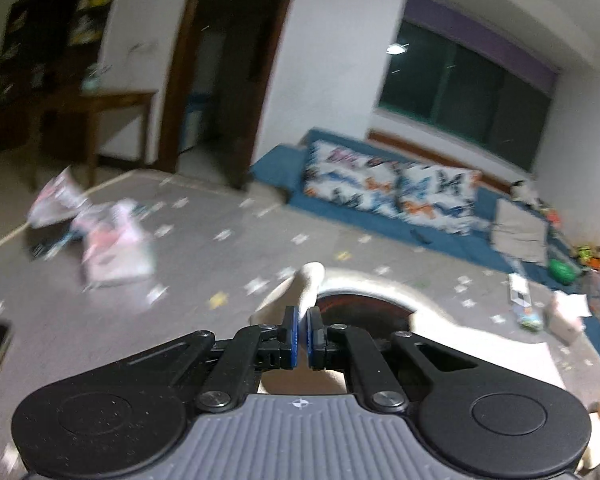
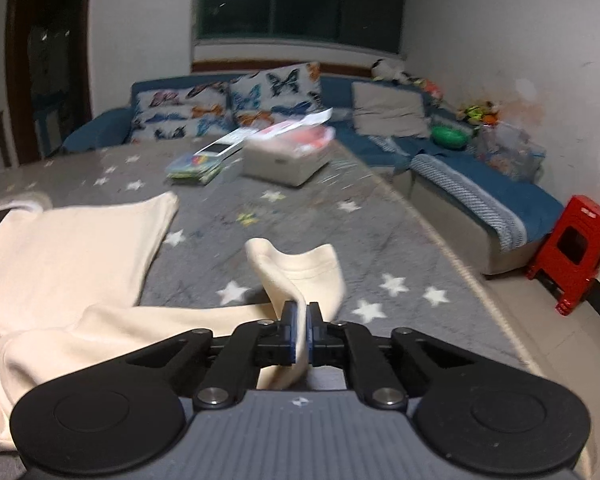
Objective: Fold clothes
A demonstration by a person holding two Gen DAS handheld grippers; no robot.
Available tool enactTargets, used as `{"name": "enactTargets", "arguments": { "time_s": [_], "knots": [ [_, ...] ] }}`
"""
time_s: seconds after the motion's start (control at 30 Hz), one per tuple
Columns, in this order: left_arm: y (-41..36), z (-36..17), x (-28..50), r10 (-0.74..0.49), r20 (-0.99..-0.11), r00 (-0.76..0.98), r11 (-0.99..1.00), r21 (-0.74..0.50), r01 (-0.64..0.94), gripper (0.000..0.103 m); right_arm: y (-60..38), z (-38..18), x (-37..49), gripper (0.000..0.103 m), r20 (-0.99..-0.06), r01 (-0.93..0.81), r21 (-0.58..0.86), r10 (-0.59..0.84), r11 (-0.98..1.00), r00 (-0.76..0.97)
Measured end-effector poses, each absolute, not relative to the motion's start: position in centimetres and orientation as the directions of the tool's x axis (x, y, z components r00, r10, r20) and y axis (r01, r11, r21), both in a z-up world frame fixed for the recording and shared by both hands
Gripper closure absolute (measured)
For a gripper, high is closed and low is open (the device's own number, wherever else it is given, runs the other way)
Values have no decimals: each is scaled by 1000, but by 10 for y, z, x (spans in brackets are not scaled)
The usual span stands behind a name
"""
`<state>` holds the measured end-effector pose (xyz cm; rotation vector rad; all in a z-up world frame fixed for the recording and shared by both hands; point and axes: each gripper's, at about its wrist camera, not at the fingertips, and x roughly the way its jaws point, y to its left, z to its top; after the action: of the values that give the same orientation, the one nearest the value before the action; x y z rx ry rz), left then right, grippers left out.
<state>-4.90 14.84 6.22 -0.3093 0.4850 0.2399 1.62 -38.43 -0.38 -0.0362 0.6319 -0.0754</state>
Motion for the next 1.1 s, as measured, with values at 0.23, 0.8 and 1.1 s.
{"name": "enactTargets", "arguments": {
  "time_s": [0.23,0.8,1.1],
  "knots": [
    [180,21,-66,211,-618,757,878,-220,-424,98,-422,-11,3,98,-633,190,-8,-152,982,759],
    [192,21,-80,269,-649,712,880,-134,-455,82,-446,-21,25,65,-647,233,-34,-199,972,736],
    [123,30,-71,33,-624,781,974,-155,-166,58,-431,-4,9,48,-637,145,-47,-141,988,758]
  ]
}}
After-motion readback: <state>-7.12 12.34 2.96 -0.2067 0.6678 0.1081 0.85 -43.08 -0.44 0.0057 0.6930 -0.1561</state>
